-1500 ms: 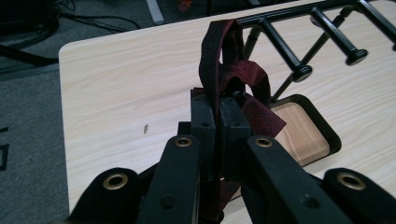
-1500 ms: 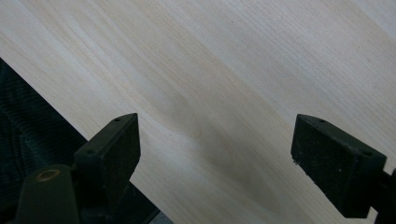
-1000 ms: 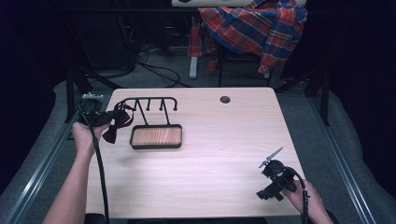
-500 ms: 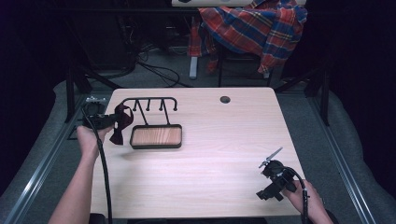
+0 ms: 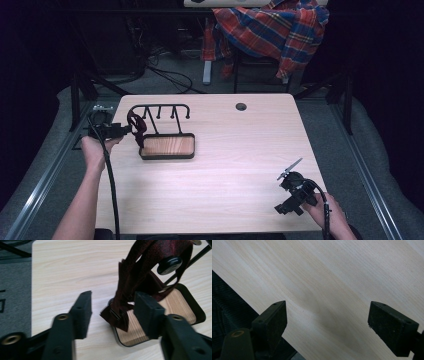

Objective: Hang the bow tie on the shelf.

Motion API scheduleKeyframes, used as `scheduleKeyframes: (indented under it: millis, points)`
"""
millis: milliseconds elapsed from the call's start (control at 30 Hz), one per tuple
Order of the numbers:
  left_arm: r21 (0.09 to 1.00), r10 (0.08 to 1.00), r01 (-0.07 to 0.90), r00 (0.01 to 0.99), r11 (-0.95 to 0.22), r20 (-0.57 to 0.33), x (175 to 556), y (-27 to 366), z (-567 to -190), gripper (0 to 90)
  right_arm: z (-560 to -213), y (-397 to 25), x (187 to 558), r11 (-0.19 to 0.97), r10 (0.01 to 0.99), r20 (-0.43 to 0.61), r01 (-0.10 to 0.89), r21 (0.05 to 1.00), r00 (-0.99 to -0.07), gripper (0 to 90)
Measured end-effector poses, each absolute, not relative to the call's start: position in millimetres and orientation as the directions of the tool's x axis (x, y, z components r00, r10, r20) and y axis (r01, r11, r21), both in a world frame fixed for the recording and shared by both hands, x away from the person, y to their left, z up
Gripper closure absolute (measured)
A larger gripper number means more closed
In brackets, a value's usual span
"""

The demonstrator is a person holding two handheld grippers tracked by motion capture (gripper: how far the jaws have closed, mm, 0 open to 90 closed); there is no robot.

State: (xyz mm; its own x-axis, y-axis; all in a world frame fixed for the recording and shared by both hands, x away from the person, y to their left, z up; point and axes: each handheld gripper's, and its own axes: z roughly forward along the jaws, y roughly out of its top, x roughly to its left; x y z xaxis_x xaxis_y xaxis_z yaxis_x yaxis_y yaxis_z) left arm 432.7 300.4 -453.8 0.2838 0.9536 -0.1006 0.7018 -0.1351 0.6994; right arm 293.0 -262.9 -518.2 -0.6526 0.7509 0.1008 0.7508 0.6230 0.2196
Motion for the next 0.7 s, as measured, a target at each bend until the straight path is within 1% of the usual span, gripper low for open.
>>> scheduleKeyframes:
  millis: [133,233,300,333,467,700]
  points:
    - [0.699,0.954,0.7,0.285,-0.143,-0.09,429.1,301.5,-450.5,35.7,-517.3,-263.3,293.1,0.628,0.749,0.092,0.747,0.217,-0.656,15.6]
    - [0.7,0.955,0.698,0.286,-0.15,-0.081,426.6,302.1,-448.5,30.4,-517.1,-263.3,293.0,0.625,0.751,0.093,0.75,0.217,-0.653,15.6]
    - [0.699,0.952,0.698,0.294,-0.156,-0.082,423.9,303.6,-446.8,28.7,-515.7,-263.7,294.0,0.639,0.741,0.094,0.741,0.204,-0.665,15.5]
    - [0.705,0.953,0.694,0.29,-0.149,-0.084,422.4,303.8,-446.7,27.4,-517.2,-263.1,292.6,0.618,0.754,0.1,0.753,0.225,-0.649,15.6]
    - [0.703,0.951,0.695,0.297,-0.152,-0.087,415.0,307.4,-446.7,21.5,-516.6,-263.7,292.8,0.62,0.754,0.094,0.752,0.225,-0.65,15.6]
    - [0.703,0.947,0.695,0.305,-0.15,-0.1,403.8,310.3,-447.1,17.3,-515.9,-264.1,293.2,0.624,0.753,0.086,0.749,0.221,-0.653,15.6]
